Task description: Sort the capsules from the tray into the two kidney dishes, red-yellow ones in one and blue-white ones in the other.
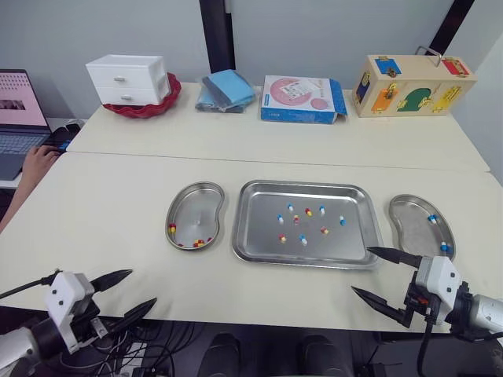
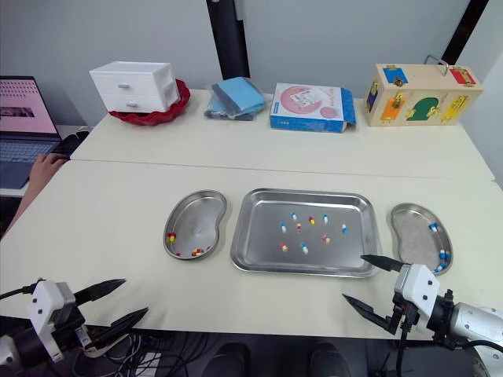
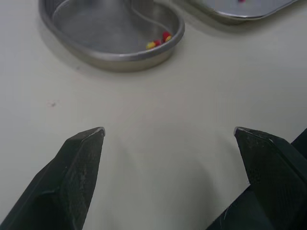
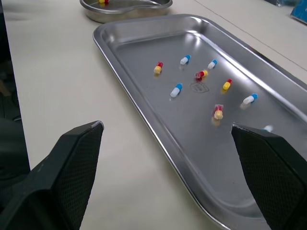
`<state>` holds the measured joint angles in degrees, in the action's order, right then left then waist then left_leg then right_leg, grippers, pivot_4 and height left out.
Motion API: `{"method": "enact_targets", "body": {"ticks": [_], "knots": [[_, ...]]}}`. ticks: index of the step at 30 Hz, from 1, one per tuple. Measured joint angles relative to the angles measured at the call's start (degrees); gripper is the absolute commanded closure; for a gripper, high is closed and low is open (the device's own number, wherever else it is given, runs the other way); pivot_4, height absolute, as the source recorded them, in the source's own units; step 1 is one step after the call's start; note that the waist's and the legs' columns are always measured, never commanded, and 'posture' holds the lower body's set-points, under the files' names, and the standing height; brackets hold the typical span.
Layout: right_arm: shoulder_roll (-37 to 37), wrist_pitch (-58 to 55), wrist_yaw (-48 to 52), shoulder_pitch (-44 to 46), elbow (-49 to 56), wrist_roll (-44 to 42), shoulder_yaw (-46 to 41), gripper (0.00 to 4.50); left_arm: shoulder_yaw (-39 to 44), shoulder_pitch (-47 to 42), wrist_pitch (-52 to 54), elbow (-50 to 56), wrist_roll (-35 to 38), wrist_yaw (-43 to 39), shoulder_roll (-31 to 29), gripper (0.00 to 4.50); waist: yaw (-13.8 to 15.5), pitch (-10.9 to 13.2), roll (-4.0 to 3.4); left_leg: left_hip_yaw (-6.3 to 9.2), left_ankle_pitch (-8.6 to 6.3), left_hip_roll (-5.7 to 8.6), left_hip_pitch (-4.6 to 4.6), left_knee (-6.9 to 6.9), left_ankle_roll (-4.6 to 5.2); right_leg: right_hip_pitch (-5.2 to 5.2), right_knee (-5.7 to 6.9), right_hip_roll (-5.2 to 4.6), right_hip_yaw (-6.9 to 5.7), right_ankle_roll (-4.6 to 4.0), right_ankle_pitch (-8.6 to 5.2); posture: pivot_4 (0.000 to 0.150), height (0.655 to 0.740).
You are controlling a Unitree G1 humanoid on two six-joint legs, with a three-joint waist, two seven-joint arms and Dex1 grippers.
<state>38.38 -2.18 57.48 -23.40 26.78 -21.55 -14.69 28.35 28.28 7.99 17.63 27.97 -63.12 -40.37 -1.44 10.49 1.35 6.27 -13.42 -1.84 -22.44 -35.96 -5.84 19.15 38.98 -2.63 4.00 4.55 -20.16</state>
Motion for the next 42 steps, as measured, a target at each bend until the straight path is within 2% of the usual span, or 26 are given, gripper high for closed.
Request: {"method": "enact_targets", "body": {"ticks": [2,4,6,8,11,14,19,28,42], "knots": [[-0.2,1.2,0.4,-0.4,-1.4,0.1,0.4,0.00,-3.2,-4.0,2.2,2.7,0.2,0.0,-1.9,0.02,0.1,0.0,-0.02,0.05,0.00,0.00,0.02,-0.01,0.00,-0.04,0.02,0.01,-0.04,0.00,0.00,0.150,0.7337],[-0.8,3.0,1.0,-0.6,-3.1,0.2,1.4,0.00,-9.4,-14.1,6.1,5.0,0.5,0.1,-4.8,0.02,0.4,0.0,-0.07,0.10,0.01,0.00,0.06,-0.04,-0.01,-0.06,0.04,0.04,-0.07,-0.02,0.03,0.150,0.7337],[-1.2,4.2,1.1,-0.6,-3.4,0.3,2.4,0.00,-13.5,-21.1,8.6,5.7,1.0,0.1,-5.8,0.02,0.1,0.0,-0.14,0.04,0.01,0.00,0.07,-0.02,-0.01,-0.06,0.03,0.04,-0.02,-0.01,0.03,0.150,0.7337],[-1.9,5.2,1.0,-1.3,-4.3,0.8,3.1,0.00,-20.3,-31.7,11.7,3.8,0.4,-0.6,-5.9,0.02,-0.2,0.0,-0.18,0.05,0.01,0.01,0.05,-0.01,-0.01,-0.03,0.03,0.06,-0.04,-0.01,0.04,0.150,0.7337],[-2.6,5.9,0.5,-1.1,-4.7,1.5,4.7,0.00,-29.9,-45.6,12.9,-1.7,-2.7,-3.5,-3.9,0.64,-0.5,0.1,-0.21,0.06,0.01,0.01,0.00,-0.03,-0.01,0.02,0.06,0.09,-0.03,0.01,0.05,0.150,0.7337],[-2.9,6.2,-0.4,-1.0,-4.6,2.1,5.4,0.00,-38.2,-56.1,11.1,-9.8,-7.1,-7.3,-0.4,1.59,-0.7,0.1,-0.22,0.05,0.02,0.01,0.00,-0.04,-0.01,0.02,0.06,0.12,-0.01,0.01,0.05,0.150,0.7337],[-3.3,5.5,-2.4,-0.7,-3.8,2.3,6.8,0.00,-47.3,-66.4,7.1,-21.5,-13.8,-12.3,4.8,1.59,-0.7,0.1,-0.22,0.09,0.02,0.01,-0.16,-0.08,-0.01,0.13,0.05,0.13,-0.05,0.01,0.04,0.150,0.7337],[-3.5,2.0,-6.4,-1.7,1.5,2.3,8.2,0.00,-53.3,-74.0,-5.2,-39.3,-23.3,-17.6,10.0,1.59,-0.5,0.1,-0.22,0.10,0.02,0.01,-0.23,-0.10,0.00,0.16,0.04,0.12,-0.06,0.01,0.04,0.150,0.7337],[-3.4,-1.6,-8.9,-2.8,5.6,2.0,8.3,0.00,-55.5,-76.5,-10.1,-47.8,-30.5,-17.5,16.1,1.59,-0.4,0.1,-0.20,0.14,0.02,0.01,-0.24,-0.11,0.00,0.15,0.05,0.12,-0.09,0.01,0.05,0.150,0.7337]]}}
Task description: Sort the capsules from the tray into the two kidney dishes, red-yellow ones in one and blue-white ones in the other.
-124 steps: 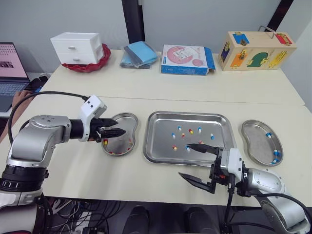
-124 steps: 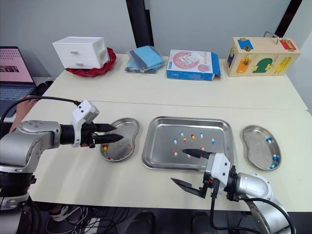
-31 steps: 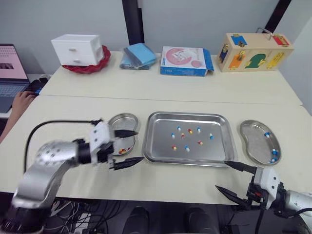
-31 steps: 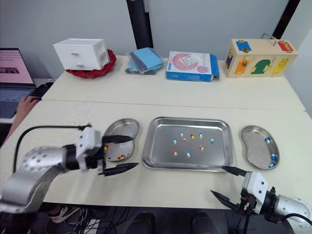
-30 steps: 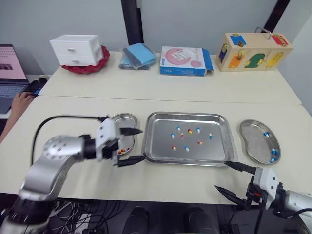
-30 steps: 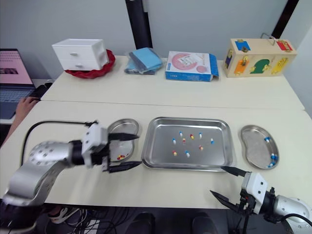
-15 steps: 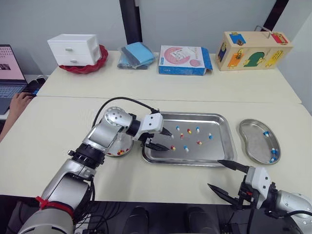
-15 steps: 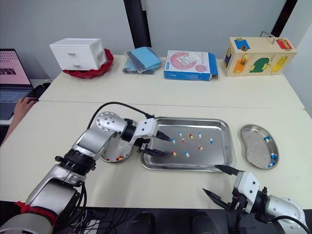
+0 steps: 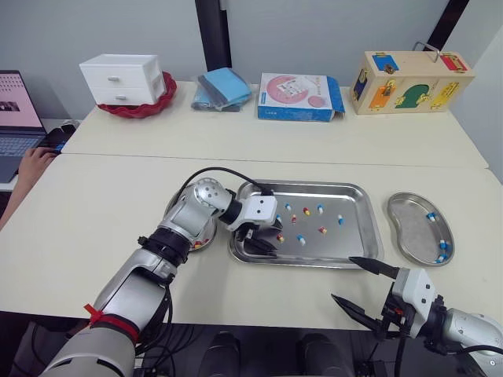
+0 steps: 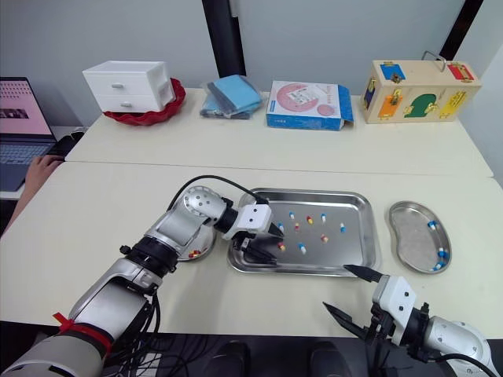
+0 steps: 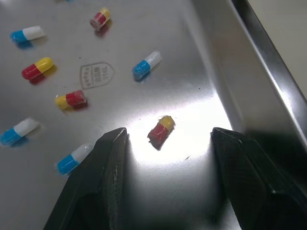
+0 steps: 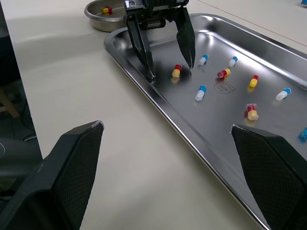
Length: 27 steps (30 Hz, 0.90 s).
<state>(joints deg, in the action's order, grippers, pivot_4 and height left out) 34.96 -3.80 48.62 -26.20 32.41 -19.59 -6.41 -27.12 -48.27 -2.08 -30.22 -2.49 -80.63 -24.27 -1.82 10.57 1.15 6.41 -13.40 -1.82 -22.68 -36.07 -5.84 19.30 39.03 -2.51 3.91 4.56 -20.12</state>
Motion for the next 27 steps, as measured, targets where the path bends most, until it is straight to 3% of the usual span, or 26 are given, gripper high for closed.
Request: {"method": "enact_targets", "body": {"ticks": [2,4,12,20,27], "knots": [[0.0,-0.6,-0.2,0.1,0.5,-0.1,0.0,0.00,0.0,-0.5,0.3,-0.8,-0.5,0.0,0.8,1.59,0.0,0.0,0.00,0.00,0.00,0.00,0.01,-0.01,0.00,-0.01,0.00,0.00,0.00,0.00,0.00,0.150,0.7337],[0.0,-1.2,-0.2,0.1,1.1,-0.3,0.0,0.00,0.0,-0.7,0.4,-1.1,-1.0,-0.1,1.5,1.97,0.0,0.0,0.00,0.00,0.00,0.00,0.01,-0.01,0.00,-0.01,0.00,0.00,0.00,0.00,0.00,0.150,0.7337],[0.3,-3.3,-0.3,0.5,1.7,-1.4,0.0,0.00,-1.1,-1.9,-1.2,-2.2,-2.6,-0.4,2.1,4.46,0.0,0.0,-0.02,0.00,0.00,0.00,0.11,-0.01,0.00,-0.10,0.02,0.00,0.00,0.01,0.00,0.150,0.7337],[0.6,-4.5,-0.9,1.6,2.8,-1.9,0.0,0.00,-0.8,-1.2,0.7,0.0,-2.1,-1.3,1.6,4.46,-0.1,0.0,-0.02,0.00,0.00,0.00,0.08,0.00,0.00,-0.07,0.02,0.00,0.00,0.01,0.00,0.150,0.7337],[0.7,-0.6,0.1,4.0,0.9,0.6,1.4,0.00,6.5,3.6,17.8,20.4,4.2,-2.1,-7.8,4.46,-0.5,0.0,-0.04,0.02,0.01,-0.02,0.00,0.01,0.00,0.01,0.03,0.01,0.01,0.00,0.00,0.150,0.7337]]}}
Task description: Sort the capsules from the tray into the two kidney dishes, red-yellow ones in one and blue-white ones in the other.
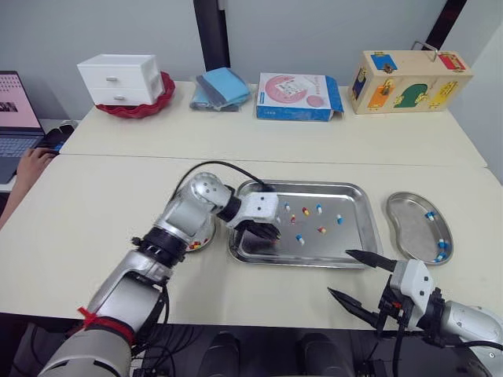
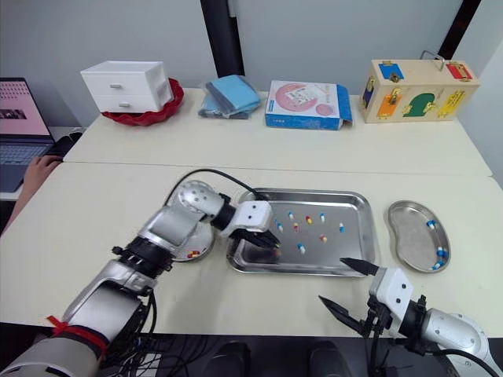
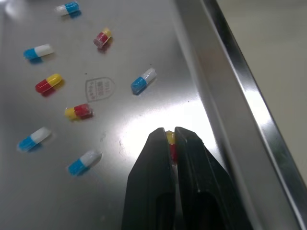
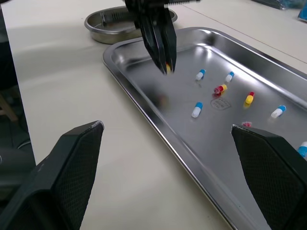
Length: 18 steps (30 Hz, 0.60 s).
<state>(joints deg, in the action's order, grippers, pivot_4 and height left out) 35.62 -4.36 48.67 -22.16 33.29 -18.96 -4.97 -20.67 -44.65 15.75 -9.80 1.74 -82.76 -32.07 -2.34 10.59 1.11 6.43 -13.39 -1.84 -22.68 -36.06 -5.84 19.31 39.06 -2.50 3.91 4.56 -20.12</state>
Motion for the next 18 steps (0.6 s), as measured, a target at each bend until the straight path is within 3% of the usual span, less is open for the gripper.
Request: {"method": "enact_targets", "body": {"ticks": [3,9,18], "knots": [[-0.1,2.2,1.6,3.4,-2.2,0.7,2.6,0.00,8.4,3.8,12.5,9.7,4.5,2.9,-7.1,4.46,-0.4,0.0,-0.02,0.00,0.00,-0.01,0.03,0.01,0.00,0.00,0.01,0.00,0.00,0.00,0.00,0.150,0.7337],[-0.2,2.6,4.3,9.4,-3.9,-0.1,7.1,0.00,20.3,13.9,28.6,17.5,10.5,9.2,-15.6,4.46,-0.4,0.1,-0.04,0.04,0.00,-0.01,0.02,0.00,0.00,0.00,0.01,-0.01,-0.04,0.00,0.00,0.150,0.7337],[-1.1,2.5,5.8,15.5,-6.9,-0.3,10.5,0.00,32.3,26.2,36.8,25.7,15.7,20.3,-17.8,4.46,0.7,0.1,-0.02,0.07,0.00,-0.02,0.01,0.00,0.00,0.00,0.02,-0.02,-0.09,-0.01,0.00,0.150,0.7337]]}}
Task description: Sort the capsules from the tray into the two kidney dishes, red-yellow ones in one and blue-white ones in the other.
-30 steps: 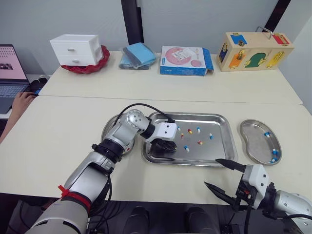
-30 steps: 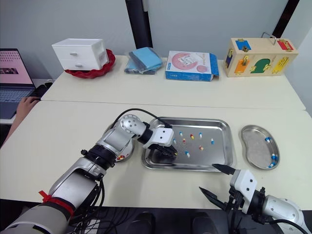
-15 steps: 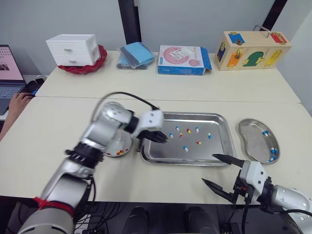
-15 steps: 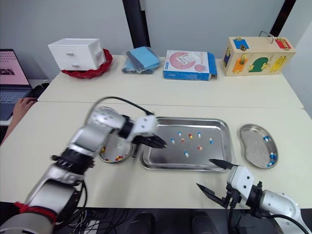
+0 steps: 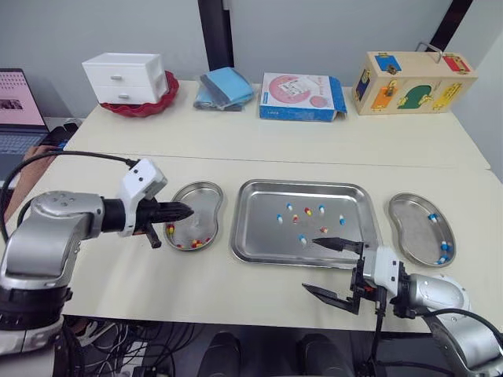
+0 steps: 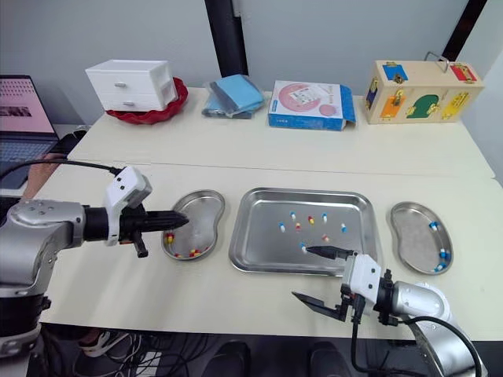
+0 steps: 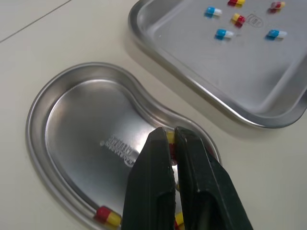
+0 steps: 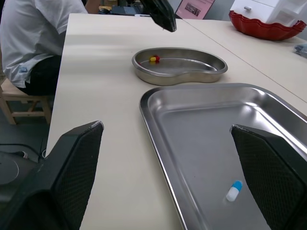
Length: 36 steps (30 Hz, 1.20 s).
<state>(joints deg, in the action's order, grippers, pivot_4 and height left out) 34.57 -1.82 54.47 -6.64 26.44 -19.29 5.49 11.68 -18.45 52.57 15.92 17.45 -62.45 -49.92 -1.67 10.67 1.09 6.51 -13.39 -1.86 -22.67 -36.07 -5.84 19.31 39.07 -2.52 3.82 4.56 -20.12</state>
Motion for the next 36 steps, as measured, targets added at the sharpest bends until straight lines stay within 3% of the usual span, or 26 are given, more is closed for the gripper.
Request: {"method": "enact_targets", "body": {"ticks": [1,5,15,20,25,30,36], "knots": [[-0.3,0.0,0.2,0.5,-0.3,0.0,0.5,0.00,0.7,0.8,-0.1,0.5,0.3,1.8,0.6,4.46,0.0,0.0,0.00,0.00,0.00,0.00,0.00,0.00,0.00,0.00,0.00,0.00,0.00,0.00,0.00,0.150,0.7337],[-0.9,0.0,0.3,1.0,-0.6,0.0,0.9,0.00,2.5,2.1,0.9,0.9,2.5,5.5,2.0,3.41,-0.1,0.0,0.00,0.00,0.00,0.00,-0.01,0.00,0.00,0.01,0.01,0.00,0.00,0.00,0.00,0.150,0.7337],[-0.9,-0.1,0.5,1.6,-1.8,-0.1,0.9,0.00,4.5,3.1,3.1,1.8,9.4,8.1,1.6,0.11,-0.2,0.0,0.00,-0.01,0.00,0.00,0.00,0.01,0.00,0.02,0.01,0.00,0.01,0.00,0.00,0.150,0.7337],[-0.2,-1.3,-0.5,0.9,-1.4,-0.2,-0.3,0.00,6.8,6.5,-0.2,1.6,10.4,8.1,1.4,0.05,-0.2,0.0,0.00,-0.03,0.00,0.00,0.00,0.02,0.00,0.04,0.00,0.00,0.04,-0.01,0.00,0.150,0.7337],[3.1,-4.6,-2.5,-4.0,1.6,-2.3,-7.7,0.00,14.2,14.7,-6.8,1.8,11.3,7.2,1.4,0.05,-0.1,0.0,-0.02,-0.08,-0.01,0.00,-0.01,0.06,0.00,0.06,-0.03,-0.03,0.08,-0.01,0.00,0.150,0.7337],[7.5,-6.2,-1.5,-15.1,2.8,-5.3,-23.5,0.00,21.3,27.3,-18.0,-0.8,9.0,7.2,4.8,0.05,0.0,0.0,-0.05,-0.19,-0.01,0.01,0.04,0.08,0.01,0.01,-0.08,-0.08,0.15,-0.01,0.00,0.150,0.7337],[9.7,-5.3,2.5,-21.4,-5.4,-6.7,-39.1,0.00,22.5,35.8,-26.3,-4.3,7.0,9.1,9.9,0.05,0.0,-0.1,0.10,-0.22,-0.01,0.01,0.14,0.07,0.00,-0.07,-0.08,-0.09,0.18,-0.02,0.00,0.150,0.7337]]}}
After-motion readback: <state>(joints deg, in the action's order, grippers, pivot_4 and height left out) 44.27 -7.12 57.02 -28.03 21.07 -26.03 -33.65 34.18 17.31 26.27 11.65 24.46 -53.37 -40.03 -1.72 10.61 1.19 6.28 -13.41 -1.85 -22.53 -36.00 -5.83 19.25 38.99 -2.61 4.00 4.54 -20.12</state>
